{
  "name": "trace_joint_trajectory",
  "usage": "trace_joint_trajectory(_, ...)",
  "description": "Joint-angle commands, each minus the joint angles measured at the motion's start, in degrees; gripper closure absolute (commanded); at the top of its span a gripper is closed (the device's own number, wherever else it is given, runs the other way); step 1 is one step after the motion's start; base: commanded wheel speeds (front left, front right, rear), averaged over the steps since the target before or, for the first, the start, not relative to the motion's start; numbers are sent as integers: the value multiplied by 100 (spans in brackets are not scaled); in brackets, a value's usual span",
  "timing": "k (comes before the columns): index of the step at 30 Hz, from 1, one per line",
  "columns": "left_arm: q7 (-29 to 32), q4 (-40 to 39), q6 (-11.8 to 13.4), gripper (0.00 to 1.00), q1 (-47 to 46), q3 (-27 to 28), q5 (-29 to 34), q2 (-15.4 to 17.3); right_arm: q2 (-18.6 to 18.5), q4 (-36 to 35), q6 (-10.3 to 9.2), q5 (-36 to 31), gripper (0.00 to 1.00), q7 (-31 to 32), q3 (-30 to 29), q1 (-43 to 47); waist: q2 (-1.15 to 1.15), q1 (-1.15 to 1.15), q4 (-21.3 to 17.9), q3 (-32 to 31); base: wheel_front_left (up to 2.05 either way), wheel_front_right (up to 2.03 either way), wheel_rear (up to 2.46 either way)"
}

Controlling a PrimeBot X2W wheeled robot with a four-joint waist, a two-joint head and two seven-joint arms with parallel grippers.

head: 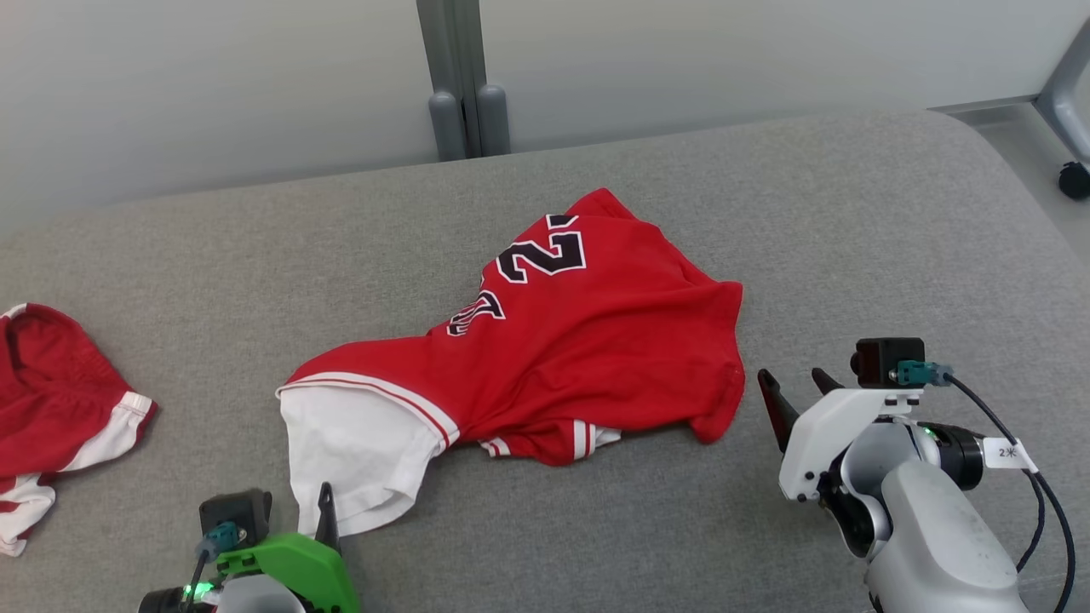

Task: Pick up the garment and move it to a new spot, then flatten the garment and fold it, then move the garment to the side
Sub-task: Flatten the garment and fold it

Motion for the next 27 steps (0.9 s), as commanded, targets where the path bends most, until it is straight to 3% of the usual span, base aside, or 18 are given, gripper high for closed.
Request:
trace_joint_trajectory(1,5,51,51,0,-171,-31,58,5,-17,175,-4,47,0,53,-26,-138,0,0,66,149,0,0,0)
trace_joint_trajectory(7,163,368,166,0,-514,-167,70,-25,-15,855,-4,201,0,-15,137,-665,0,0,236,411,0,0,0)
trace_joint_trajectory(21,333,938,23,0,-716,-395,-253,-79,-5,2153,-3,263,0,-381,446,-1230,0,0,399,672,0,0,0)
trace_joint_trajectory(22,356,970,-3,39,-718,-409,-274,-82,-5,2197,-3,267,0,-427,446,-1253,0,0,398,675,0,0,0)
trace_joint_trajectory(23,397,1009,-42,83,-730,-420,-300,-85,-5,2248,-3,292,4,-484,450,-1282,0,0,397,678,0,0,0)
trace_joint_trajectory(24,420,1037,-67,100,-729,-429,-310,-87,-6,2286,-3,311,28,-516,462,-1303,0,0,396,678,0,0,0)
trace_joint_trajectory(25,473,1085,-105,100,-718,-442,-356,-93,-5,2334,-2,333,69,-531,503,-1321,0,0,397,676,0,0,0)
trace_joint_trajectory(26,521,1126,-129,100,-707,-459,-379,-103,-2,2370,-2,352,97,-548,547,-1342,0,0,398,673,0,0,0)
trace_joint_trajectory(27,512,1141,-153,100,-704,-471,-416,-111,5,2410,-2,393,100,-559,610,-1365,0,0,400,663,0,0,0)
